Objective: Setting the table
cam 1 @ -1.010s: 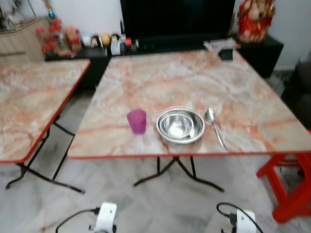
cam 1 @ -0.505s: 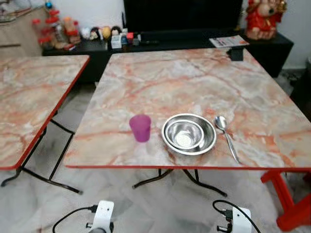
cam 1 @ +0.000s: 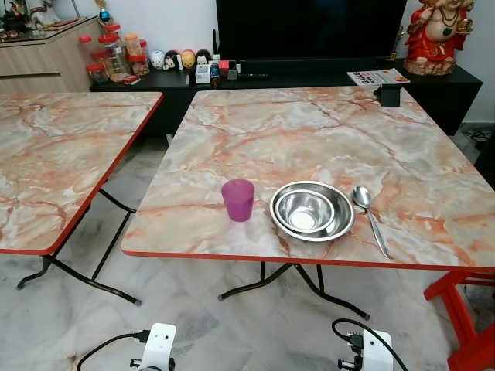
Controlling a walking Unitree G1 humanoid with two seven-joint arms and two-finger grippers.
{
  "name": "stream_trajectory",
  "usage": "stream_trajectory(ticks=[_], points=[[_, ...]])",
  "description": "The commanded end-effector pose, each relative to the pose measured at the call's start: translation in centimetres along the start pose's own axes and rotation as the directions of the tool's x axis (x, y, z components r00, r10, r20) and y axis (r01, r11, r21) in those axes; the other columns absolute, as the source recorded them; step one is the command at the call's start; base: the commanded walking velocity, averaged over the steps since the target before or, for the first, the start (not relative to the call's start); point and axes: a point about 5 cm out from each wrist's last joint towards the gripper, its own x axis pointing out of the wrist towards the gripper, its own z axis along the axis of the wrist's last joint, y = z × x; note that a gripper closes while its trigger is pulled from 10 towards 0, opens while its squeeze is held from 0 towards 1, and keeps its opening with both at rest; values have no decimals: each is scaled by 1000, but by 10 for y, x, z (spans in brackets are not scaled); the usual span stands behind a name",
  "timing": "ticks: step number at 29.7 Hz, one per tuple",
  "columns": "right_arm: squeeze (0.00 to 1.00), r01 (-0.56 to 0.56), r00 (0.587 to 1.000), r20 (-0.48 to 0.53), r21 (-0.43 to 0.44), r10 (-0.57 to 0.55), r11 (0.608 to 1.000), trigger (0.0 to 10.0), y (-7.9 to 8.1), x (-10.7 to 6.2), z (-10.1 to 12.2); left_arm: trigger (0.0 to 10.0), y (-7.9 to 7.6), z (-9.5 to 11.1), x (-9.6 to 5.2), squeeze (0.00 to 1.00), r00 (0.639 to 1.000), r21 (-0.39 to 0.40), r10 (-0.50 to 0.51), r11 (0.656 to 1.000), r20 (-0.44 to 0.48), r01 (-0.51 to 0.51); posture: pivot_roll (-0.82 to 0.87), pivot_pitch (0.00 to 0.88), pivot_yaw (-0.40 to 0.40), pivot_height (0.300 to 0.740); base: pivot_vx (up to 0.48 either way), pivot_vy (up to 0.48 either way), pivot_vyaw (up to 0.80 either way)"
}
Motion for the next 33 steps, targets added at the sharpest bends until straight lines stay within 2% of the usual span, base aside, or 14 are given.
stream_trajectory(ticks=[1,7,29,33], points=[[0,-3,1000,0,0,3,1000,10000,2,0,0,10000,1,-2,0,0,1000,19,3,1000,-17,-2,-79,0,47,740,0,0,0],[0,-4,1000,-3,-1,4,1000,10000,2,0,0,10000,0,-2,0,0,1000,23,2,1000,-16,-2,-79,0,46,740,0,0,0],[0,-6,1000,-4,-6,6,1000,10000,3,0,0,10000,1,-2,0,0,1000,26,2,1000,-13,-2,-79,0,48,740,0,-363,0],[0,-7,1000,-2,-7,7,1000,10000,3,0,1,10000,1,-1,0,0,1000,21,4,1000,-11,-4,-80,0,49,740,0,-74,0]])
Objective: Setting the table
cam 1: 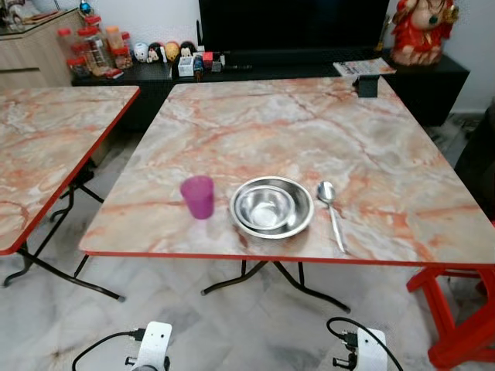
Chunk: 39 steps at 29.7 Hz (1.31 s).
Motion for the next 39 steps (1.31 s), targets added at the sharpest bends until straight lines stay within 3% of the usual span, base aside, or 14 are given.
stream_trajectory(ticks=[1,23,39], points=[[0,-17,1000,17,-2,17,1000,10000,7,1,6,10000,10,-3,-1,0,1000,15,25,1000,-15,-24,-80,0,49,740,0,0,0],[0,-27,999,35,-10,27,1000,10000,10,-1,2,10000,8,-3,-1,0,1000,-10,20,1000,-6,-20,-93,0,40,740,0,0,0],[0,-9,998,65,-61,13,998,10000,-6,2,14,10000,-4,-3,0,0,1000,-63,17,998,-4,-17,-85,0,-24,740,0,0,0]])
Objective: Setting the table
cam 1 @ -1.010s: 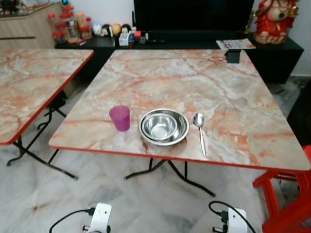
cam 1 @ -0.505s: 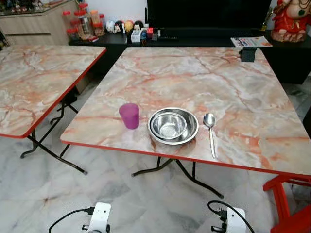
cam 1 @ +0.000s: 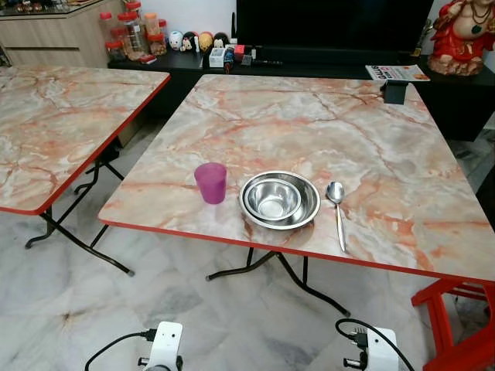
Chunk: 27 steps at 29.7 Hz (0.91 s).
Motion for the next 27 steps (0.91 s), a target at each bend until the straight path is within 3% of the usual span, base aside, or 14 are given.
stream_trajectory(ticks=[1,11,13,17,23,27], points=[[0,-4,1000,14,-11,5,1000,10000,0,1,3,10000,1,-5,-1,0,1000,-19,11,1000,-12,-11,-85,0,-24,740,0,0,0],[0,47,993,100,72,-54,996,10000,-4,-4,0,10000,8,-5,-1,0,1000,-5,24,1000,-11,-25,-100,0,6,740,0,0,0],[0,88,979,176,108,-106,990,10000,-13,-7,2,10000,11,-3,-1,0,1000,11,25,1000,-8,-25,-107,0,15,740,0,0,0],[0,148,959,227,121,-172,982,10000,-21,-12,2,10000,12,-3,-1,0,1000,33,20,999,-7,-19,-123,0,29,740,0,0,0],[0,165,916,358,68,-179,984,10000,-20,-20,7,10000,14,-3,-1,0,1000,47,17,999,-7,-17,-124,0,38,740,0,0,0],[0,173,866,473,22,-163,985,10000,-16,-32,9,10000,17,-4,-1,0,1000,52,22,998,-9,-21,-128,0,45,740,0,0,0]])
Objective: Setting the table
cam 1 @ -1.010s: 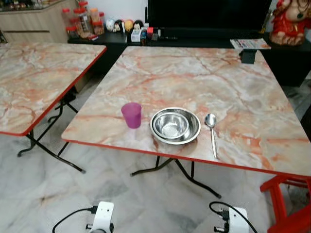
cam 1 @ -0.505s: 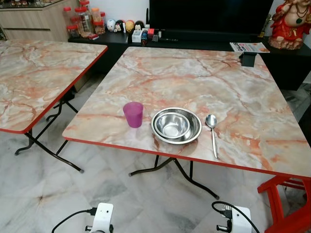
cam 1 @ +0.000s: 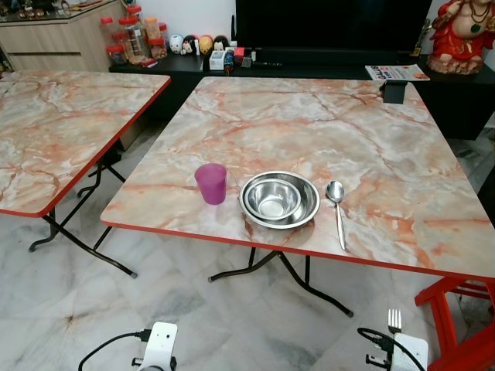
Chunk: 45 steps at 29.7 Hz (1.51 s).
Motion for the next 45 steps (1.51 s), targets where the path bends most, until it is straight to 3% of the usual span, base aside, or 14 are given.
stream_trajectory(ticks=[1,3,13,24,28,29,31,36,42,45], points=[[0,-12,997,76,-19,13,1000,10000,4,-4,8,10000,4,-3,-1,0,1000,18,5,1000,-6,-5,-128,0,45,740,0,0,0],[0,-9,989,148,-25,12,1000,10000,1,-10,14,10000,5,-3,-1,0,1000,23,4,1000,-8,-4,-137,0,51,740,0,0,0],[0,26,955,296,-80,-1,996,10000,-7,-36,32,10000,4,-1,0,0,1000,39,-5,999,-6,5,-157,0,62,740,0,0,0],[0,51,915,403,-74,-17,996,10000,-14,-34,69,10000,4,-1,0,0,1000,43,-5,999,-6,5,-153,0,61,740,0,0,0],[0,54,915,403,-77,-18,996,10000,-14,-34,71,10000,5,-1,0,0,1000,43,-5,999,-6,5,-153,0,61,740,0,0,0],[0,16,899,437,-82,22,996,10000,-7,-23,89,10000,4,-1,0,0,1000,41,-4,999,-6,4,-152,0,62,740,0,0,0],[0,-6,890,453,-85,44,996,10000,-3,-14,103,10000,3,-1,0,0,1000,39,-4,999,-5,4,-151,0,62,740,0,0,0],[0,-72,885,464,36,47,997,10000,14,16,140,10000,1,1,0,0,1000,24,10,1000,3,-10,-136,0,48,740,0,0,0],[0,-143,870,483,66,93,988,10000,30,24,159,10000,0,2,0,0,1000,4,13,1000,9,-13,-131,0,42,740,0,0,0],[0,-199,871,470,71,143,977,10000,46,38,176,10000,0,4,1,0,1000,3,14,1000,14,-14,-126,0,39,740,0,0,0]])
